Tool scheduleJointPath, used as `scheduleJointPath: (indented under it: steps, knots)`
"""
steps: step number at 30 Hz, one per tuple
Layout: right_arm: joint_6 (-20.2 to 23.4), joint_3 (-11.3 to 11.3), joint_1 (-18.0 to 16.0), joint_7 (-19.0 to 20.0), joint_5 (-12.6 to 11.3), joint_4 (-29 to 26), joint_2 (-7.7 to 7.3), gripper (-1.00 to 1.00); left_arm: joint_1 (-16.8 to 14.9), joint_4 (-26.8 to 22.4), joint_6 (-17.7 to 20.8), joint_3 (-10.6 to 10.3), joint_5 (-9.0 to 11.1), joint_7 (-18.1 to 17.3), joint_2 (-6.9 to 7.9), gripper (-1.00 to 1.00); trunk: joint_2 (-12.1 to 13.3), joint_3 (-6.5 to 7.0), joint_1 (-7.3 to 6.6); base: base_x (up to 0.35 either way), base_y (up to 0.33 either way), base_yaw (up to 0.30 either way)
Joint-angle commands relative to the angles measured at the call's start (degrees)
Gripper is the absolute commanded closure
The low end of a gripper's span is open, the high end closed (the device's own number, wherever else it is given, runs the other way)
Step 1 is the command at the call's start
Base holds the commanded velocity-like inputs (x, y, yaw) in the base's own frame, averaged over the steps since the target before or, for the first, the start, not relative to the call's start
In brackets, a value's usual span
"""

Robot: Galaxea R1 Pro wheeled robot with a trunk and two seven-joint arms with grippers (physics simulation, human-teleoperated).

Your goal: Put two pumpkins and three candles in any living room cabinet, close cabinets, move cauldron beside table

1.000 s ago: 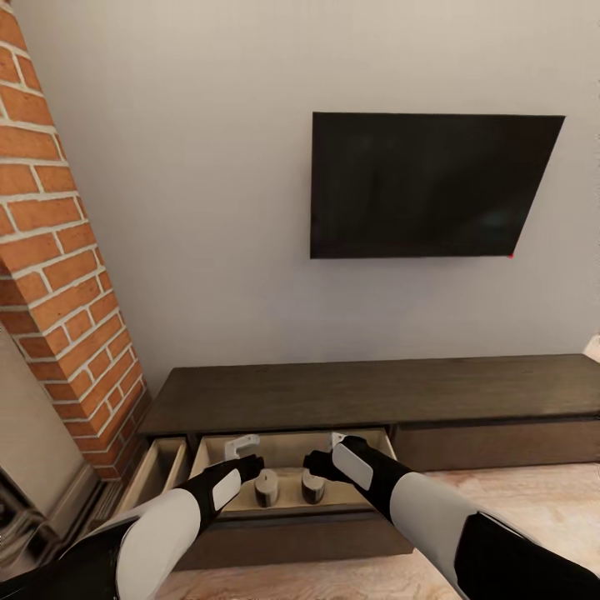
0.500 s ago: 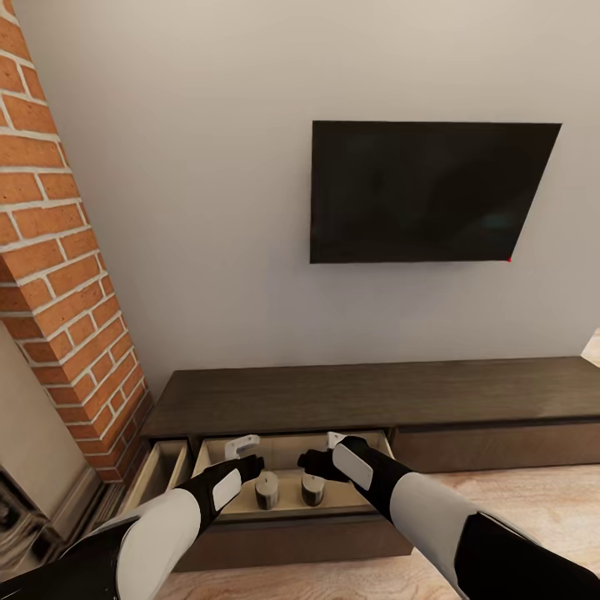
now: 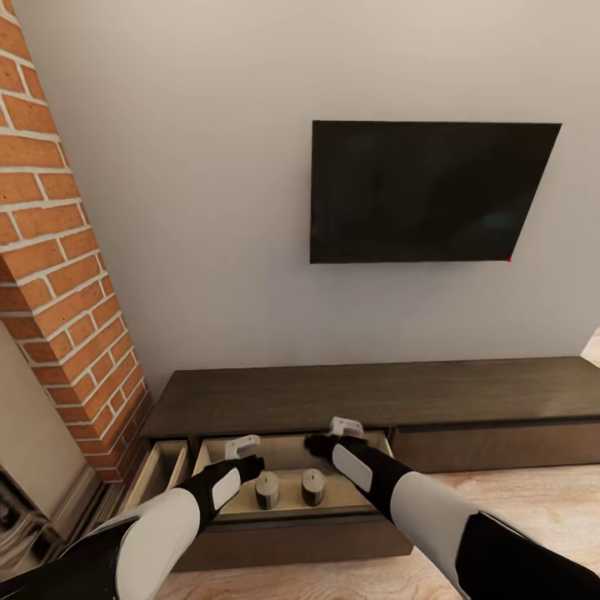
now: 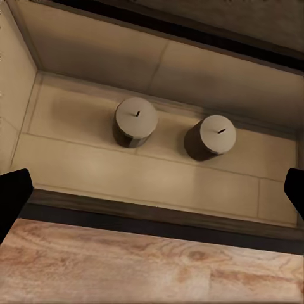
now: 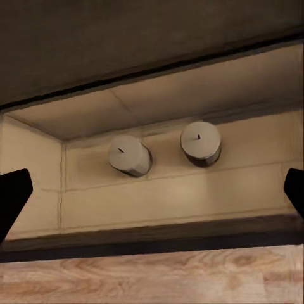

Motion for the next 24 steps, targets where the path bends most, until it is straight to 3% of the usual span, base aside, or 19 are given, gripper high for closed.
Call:
scheduleJointPath:
  steps: [1, 4, 8, 16, 24]
  knots:
    - [-0.13, 0.33, -0.07, -0.82, 0.88, -0.42, -0.02, -1.0, -0.01, -0.26, 0.4, 0.25, -0.19, 0.17, -0.02, -1.0, -0.03, -0.06, 0.0, 0.006, 0.0, 0.0]
    - [-0.86, 0.26, -0.09, -4.47, 4.9, -2.99, 0.1, -1.0, -0.01, -0.6, 0.46, 0.26, -0.2, -0.04, 0.06, -1.0, -0.03, -0.06, 0.0, 0.031, 0.0, 0.0]
    - [-1.97, 0.55, -0.1, -8.85, 6.45, -4.39, 0.37, -1.0, -0.01, -0.71, 0.34, 0.28, -0.17, -0.02, 0.09, -1.0, -0.03, -0.06, 0.0, 0.014, 0.0, 0.0]
    - [-5.16, 0.56, -0.03, -10.84, 6.64, -3.33, 0.39, -1.0, -0.01, -0.73, 0.08, 0.19, -0.16, -0.07, 0.38, -1.0, -0.03, -0.06, 0.0, -0.015, -0.019, 0.0]
    - [-5.23, 0.59, 1.84, -10.73, 6.56, -0.9, 0.4, -1.0, -0.01, -0.35, -0.04, 0.23, -0.17, -0.06, 0.13, -1.0, -0.03, -0.06, 0.0, -0.016, -0.264, 0.0]
